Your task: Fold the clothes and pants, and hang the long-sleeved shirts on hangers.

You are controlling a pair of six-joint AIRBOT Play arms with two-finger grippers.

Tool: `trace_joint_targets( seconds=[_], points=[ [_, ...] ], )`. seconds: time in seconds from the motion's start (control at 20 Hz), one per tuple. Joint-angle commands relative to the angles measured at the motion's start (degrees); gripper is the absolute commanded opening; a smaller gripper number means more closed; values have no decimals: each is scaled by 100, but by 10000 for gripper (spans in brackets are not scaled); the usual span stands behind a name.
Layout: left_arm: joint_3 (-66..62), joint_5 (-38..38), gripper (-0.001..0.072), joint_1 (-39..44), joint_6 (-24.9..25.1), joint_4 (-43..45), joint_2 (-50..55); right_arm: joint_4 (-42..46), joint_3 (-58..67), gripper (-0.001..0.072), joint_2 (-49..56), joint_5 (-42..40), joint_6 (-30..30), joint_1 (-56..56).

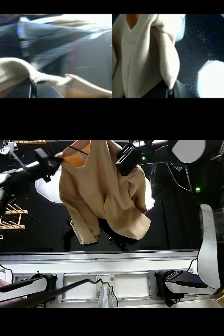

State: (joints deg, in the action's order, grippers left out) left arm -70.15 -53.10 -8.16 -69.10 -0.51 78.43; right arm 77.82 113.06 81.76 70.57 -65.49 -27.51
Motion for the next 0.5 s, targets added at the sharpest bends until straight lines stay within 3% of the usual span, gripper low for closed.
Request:
trace_joint_targets(
  seconds=[0.0,0.2,0.45],
  points=[
    [-4,-857,16,-417,439,-1128,229,-17,-2,29,179,-197,20,-2],
    [-7,-693,15,-542,634,-1113,632,-9,-2,29,229,-422,92,-4],
    [-87,-695,14,-619,603,-1115,1163,0,-2,28,219,142,387,-4]
  ],
)
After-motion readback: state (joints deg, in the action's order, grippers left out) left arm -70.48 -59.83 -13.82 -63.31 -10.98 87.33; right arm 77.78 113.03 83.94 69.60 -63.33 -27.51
